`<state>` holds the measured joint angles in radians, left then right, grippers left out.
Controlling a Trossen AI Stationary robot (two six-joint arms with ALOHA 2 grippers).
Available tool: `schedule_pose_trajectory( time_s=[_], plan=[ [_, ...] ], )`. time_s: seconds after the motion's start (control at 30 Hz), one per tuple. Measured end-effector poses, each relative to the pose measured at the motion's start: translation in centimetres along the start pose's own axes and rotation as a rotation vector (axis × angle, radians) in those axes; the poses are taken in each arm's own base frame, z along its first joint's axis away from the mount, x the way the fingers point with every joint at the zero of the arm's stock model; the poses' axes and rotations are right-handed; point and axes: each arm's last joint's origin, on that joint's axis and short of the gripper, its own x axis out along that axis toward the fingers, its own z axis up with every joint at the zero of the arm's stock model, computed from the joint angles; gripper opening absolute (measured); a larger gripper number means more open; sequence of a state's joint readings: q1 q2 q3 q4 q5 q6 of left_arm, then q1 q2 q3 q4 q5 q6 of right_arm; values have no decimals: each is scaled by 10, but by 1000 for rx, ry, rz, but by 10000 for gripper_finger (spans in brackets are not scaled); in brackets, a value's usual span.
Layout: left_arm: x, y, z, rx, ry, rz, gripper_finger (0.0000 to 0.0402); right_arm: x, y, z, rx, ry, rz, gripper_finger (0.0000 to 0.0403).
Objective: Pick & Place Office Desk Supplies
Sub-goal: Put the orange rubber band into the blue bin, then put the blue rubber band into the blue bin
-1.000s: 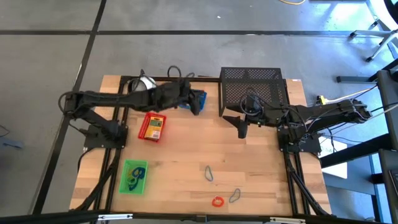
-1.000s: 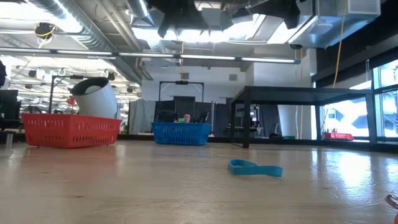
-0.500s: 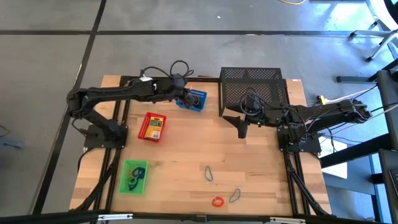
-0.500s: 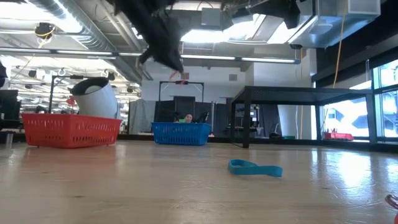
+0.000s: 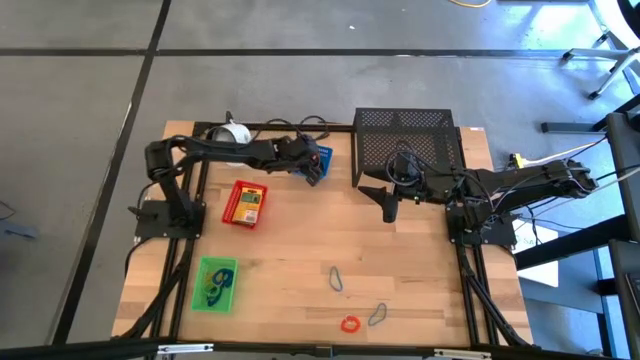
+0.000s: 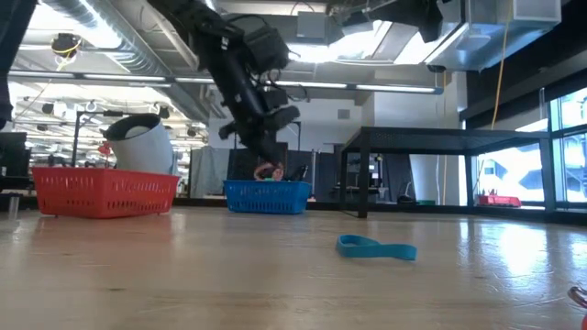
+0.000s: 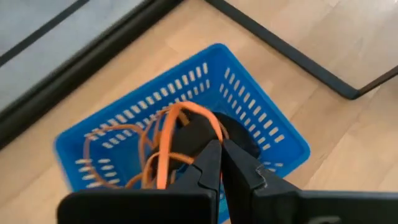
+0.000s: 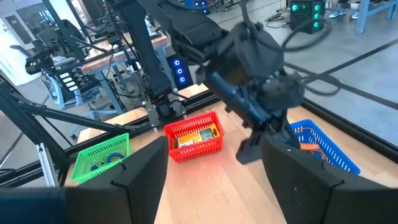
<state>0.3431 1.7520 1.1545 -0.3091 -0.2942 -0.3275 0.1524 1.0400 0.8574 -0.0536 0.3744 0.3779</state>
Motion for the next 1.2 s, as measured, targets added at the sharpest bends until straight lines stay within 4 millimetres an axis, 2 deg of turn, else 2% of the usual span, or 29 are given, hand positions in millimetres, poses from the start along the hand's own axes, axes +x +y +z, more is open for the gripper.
schedule_pose_trajectory(
  time_s=[0.13,0.37,0.7,0.83,0.97,1.07,1.2],
  plan=[
    [11,-3,-4,3,15,-16,3,0,0,0,0,0,0,259],
    [9,-1,-2,-29,-19,66,10,0,0,0,1,0,0,259],
    [2,-2,0,-43,-32,46,88,0,0,0,3,0,0,259],
    [-10,-1,6,-59,-60,13,119,0,0,0,4,-1,0,259],
    [-33,-3,14,-73,-87,-108,136,0,0,0,5,-2,0,258],
    [-49,-11,15,-77,-88,-225,141,0,0,0,5,-3,0,258],
    [-67,-30,10,-62,-82,-356,141,0,0,1,9,-8,0,258]
  ],
)
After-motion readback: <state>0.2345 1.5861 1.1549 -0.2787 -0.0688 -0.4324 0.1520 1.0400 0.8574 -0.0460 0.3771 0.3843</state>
